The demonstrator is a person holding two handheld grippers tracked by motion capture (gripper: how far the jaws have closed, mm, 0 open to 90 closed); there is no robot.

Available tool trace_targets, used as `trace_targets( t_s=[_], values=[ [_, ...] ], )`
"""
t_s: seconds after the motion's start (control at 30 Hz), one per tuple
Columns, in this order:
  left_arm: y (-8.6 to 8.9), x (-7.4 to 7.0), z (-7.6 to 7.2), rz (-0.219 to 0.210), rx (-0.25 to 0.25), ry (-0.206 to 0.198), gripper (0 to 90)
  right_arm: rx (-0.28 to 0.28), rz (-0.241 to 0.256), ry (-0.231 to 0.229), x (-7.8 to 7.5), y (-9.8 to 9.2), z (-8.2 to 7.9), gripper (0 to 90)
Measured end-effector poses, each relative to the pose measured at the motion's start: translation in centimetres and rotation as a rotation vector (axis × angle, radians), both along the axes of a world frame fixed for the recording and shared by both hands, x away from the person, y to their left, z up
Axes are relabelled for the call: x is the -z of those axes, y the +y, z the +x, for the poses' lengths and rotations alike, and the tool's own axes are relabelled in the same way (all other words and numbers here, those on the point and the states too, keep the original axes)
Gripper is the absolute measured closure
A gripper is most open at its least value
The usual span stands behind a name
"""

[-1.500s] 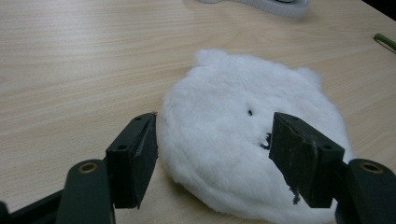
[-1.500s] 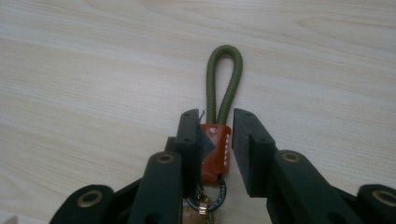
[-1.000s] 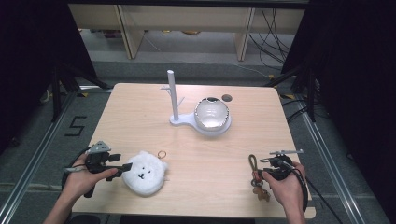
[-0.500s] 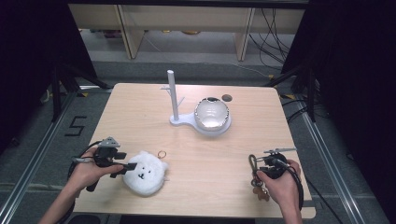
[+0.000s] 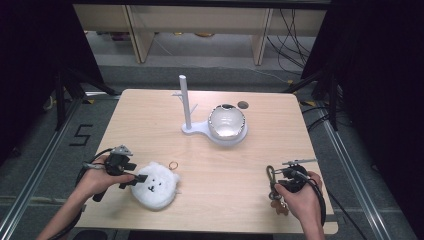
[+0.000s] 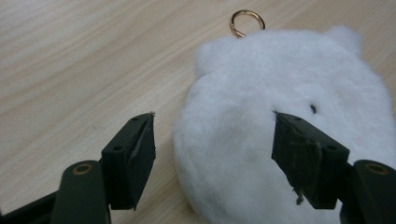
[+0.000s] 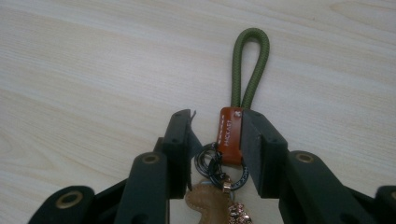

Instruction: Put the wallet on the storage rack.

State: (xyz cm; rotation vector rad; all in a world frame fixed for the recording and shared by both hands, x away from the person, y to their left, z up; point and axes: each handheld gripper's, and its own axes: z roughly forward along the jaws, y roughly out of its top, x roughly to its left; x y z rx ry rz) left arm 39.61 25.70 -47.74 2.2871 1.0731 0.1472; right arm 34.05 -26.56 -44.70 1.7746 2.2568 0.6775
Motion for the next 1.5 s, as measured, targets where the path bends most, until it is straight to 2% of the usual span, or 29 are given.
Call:
trace_targets(
  t_s=[0.07,0.1,0.13,0.17,0.27,0.3,0.33,0.37,0.5,0.53,0.6,0.63,0.7,0.73,0.77,0.8,1.07,1.1,1.2,1.23,1.37,1.4,1.5],
  values=[
    [-0.4,0.1,0.3,0.018,0.023,0.016,29.3,-0.015,0.008,0.001,0.0,0.1,0.1,63.9],
    [-0.2,0.0,0.5,0.058,0.061,0.023,29.8,-0.015,0.011,0.003,0.0,0.2,0.0,63.6],
    [-0.5,0.1,0.6,0.048,0.054,0.027,30.3,-0.015,0.014,0.007,0.0,0.3,0.1,63.3],
    [-0.4,-0.1,0.7,0.070,0.072,0.038,30.7,-0.012,0.015,0.004,0.1,0.4,0.0,63.1],
    [-0.7,-0.2,0.8,0.070,0.065,0.046,31.6,-0.030,0.019,-0.005,0.1,0.5,-0.1,63.0],
    [-0.8,-0.2,1.1,0.088,0.075,0.064,31.8,-0.031,0.022,-0.006,0.0,0.6,-0.1,63.1],
    [-0.8,-0.2,1.1,0.088,0.075,0.064,31.9,-0.045,0.016,-0.011,0.0,0.5,-0.1,63.1],
    [-1.0,-0.1,1.3,0.094,0.069,0.083,32.1,-0.037,0.022,-0.018,0.1,0.6,-0.1,63.1],
    [-1.5,0.3,1.7,0.111,0.060,0.111,32.4,-0.025,0.025,-0.006,0.1,0.6,0.0,63.1],
    [-1.5,0.3,1.7,0.111,0.060,0.111,32.5,-0.025,0.025,-0.006,0.1,0.6,0.0,63.1],
    [-1.8,0.6,2.0,0.096,0.052,0.136,32.6,-0.028,0.026,-0.001,0.1,0.6,0.0,63.1],
    [-1.9,0.5,2.1,0.109,0.055,0.131,32.7,-0.031,0.027,0.001,0.1,0.7,0.0,63.0],
    [-2.1,0.7,2.3,0.103,0.055,0.136,32.8,-0.036,0.028,-0.003,0.2,0.7,-0.1,63.0],
    [-2.1,0.7,2.3,0.103,0.055,0.136,33.2,-0.048,0.022,-0.022,0.3,0.6,0.0,63.1],
    [-2.2,0.8,2.3,0.101,0.062,0.136,33.5,-0.041,0.035,-0.005,0.3,0.7,-0.1,63.1],
    [-2.3,0.8,2.3,0.109,0.057,0.133,33.7,-0.039,0.034,-0.025,0.4,0.7,-0.1,63.0],
    [-2.3,1.3,2.0,0.091,0.046,0.143,43.3,-0.046,0.039,-0.036,0.5,0.8,-0.2,63.0],
    [-2.3,1.2,1.8,0.103,0.045,0.128,45.2,-0.068,0.009,-0.041,0.6,0.6,0.0,63.1],
    [-2.1,1.2,1.7,0.098,0.045,0.116,53.3,-0.052,0.030,-0.046,0.7,0.8,-0.1,63.0],
    [-2.0,1.2,1.5,0.089,0.056,0.102,56.5,-0.063,0.034,-0.049,0.6,0.8,-0.1,63.0],
    [-2.1,1.0,0.8,0.109,0.090,0.038,70.2,-0.060,0.030,-0.055,0.7,0.8,-0.1,63.0],
    [-2.1,1.0,0.8,0.109,0.090,0.038,72.3,-0.060,0.030,-0.055,0.7,0.8,-0.1,63.0],
    [-2.1,1.0,0.3,0.111,0.110,-0.007,75.0,-0.064,0.029,-0.052,0.8,0.9,-0.1,63.1]
  ],
)
